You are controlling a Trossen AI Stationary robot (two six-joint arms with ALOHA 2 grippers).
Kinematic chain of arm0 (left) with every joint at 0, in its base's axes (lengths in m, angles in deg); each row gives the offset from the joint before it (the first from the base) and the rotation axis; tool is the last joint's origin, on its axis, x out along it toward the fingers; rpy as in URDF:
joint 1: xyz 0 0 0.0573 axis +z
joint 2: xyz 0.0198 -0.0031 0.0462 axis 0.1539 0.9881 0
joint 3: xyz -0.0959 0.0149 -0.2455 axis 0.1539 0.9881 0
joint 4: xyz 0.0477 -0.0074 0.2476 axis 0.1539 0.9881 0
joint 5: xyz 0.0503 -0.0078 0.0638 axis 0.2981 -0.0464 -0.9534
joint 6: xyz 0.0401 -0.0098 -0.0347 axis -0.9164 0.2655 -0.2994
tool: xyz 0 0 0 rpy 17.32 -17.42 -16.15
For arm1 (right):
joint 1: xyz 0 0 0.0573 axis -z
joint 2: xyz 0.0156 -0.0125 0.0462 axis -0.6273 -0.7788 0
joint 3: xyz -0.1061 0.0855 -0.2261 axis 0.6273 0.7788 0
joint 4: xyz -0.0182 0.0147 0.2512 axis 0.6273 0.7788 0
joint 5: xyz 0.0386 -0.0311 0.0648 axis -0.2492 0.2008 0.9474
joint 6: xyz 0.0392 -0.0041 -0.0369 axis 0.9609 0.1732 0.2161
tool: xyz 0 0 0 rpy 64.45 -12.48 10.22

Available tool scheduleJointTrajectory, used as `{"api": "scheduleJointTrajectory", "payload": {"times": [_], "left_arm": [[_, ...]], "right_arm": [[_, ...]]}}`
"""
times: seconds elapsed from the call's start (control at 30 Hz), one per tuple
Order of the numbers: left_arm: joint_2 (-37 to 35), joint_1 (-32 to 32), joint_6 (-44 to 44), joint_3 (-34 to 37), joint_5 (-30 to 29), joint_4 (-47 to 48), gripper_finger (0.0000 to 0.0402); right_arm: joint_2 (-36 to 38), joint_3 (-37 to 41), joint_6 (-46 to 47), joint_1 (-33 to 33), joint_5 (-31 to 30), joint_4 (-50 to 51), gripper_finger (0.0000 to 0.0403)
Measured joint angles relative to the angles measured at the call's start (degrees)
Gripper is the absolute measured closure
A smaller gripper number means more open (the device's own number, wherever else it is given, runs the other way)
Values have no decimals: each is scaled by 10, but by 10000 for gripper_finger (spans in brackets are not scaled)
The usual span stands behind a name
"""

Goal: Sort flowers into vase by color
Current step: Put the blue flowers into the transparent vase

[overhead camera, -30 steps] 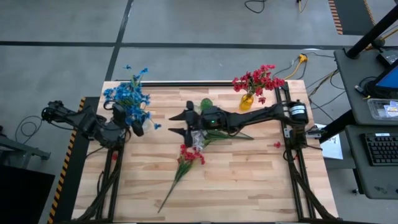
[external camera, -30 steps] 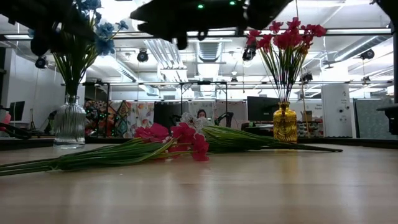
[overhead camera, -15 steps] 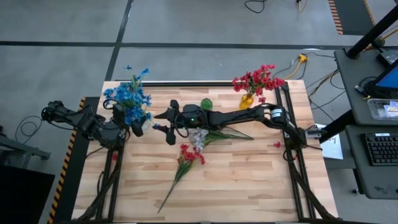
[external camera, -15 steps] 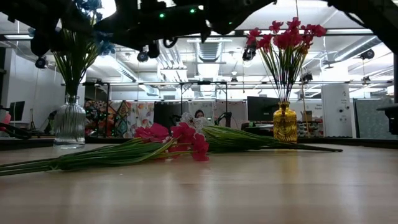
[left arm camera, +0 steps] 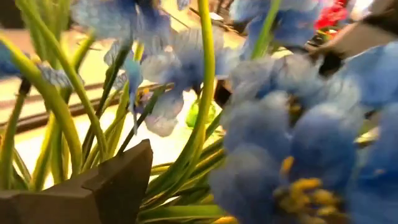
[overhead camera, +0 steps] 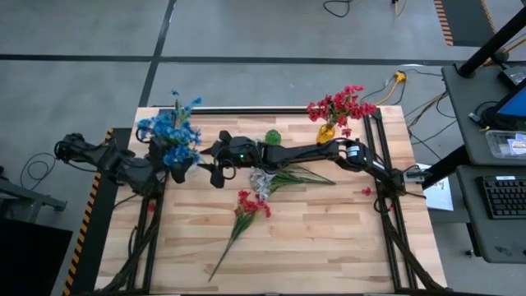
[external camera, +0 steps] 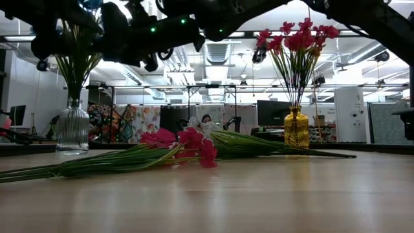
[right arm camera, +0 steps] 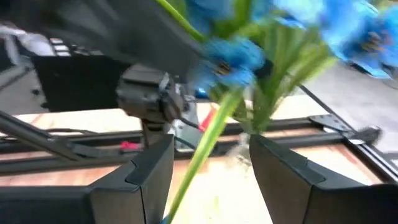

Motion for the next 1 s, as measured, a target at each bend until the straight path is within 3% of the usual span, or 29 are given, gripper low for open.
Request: {"api": "scheduleJointTrajectory", "payload": {"times": [0.33, 0.73, 1.0], "left_arm": [[-4, 0, 2, -69, 32, 55, 58], [3, 0, 3, -136, 130, 154, 58], [1, 0, 2, -172, 136, 180, 58]], "right_arm": [[0, 0, -2, 10, -9, 3, 200], [0, 0, -10, 14, -9, 14, 200], [7, 0, -18, 14, -8, 14, 200]]}}
